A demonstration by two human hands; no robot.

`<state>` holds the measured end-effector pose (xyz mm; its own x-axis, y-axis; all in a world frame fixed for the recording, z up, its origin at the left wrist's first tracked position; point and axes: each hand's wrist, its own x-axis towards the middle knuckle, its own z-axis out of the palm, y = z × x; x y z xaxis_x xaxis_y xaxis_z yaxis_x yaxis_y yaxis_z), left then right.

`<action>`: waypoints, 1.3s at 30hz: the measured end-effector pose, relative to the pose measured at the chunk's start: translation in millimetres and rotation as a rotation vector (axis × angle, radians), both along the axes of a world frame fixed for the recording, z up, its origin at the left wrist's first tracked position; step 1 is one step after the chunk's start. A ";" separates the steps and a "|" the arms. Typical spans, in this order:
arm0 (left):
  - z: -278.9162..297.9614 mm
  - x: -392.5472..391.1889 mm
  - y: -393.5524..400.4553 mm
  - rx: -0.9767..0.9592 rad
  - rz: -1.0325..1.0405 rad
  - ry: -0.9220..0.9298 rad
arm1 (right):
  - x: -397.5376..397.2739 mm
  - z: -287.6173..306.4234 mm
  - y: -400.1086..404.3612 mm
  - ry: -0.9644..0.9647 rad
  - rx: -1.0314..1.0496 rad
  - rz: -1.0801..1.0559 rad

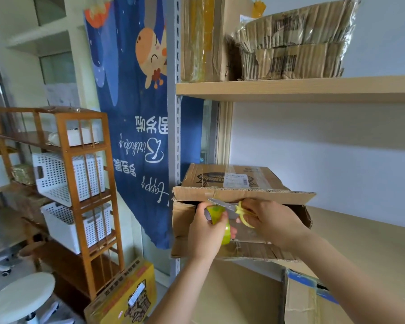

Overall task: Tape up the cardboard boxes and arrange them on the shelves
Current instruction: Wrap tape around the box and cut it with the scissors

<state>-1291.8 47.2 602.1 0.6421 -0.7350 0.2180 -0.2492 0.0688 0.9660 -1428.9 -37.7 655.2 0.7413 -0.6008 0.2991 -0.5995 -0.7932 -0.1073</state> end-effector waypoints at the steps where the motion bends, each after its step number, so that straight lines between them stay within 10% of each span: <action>1: 3.7 3.7 1.7 0.026 -0.025 0.033 | 0.6 3.3 1.4 0.018 0.002 -0.002; 16: -1.1 -13.5 41.9 -0.060 -0.174 0.480 | 1.9 72.9 9.8 0.670 0.455 -0.304; 39: -34.2 -12.5 56.4 0.173 -0.252 0.531 | 24.8 27.9 29.9 0.704 0.678 -0.057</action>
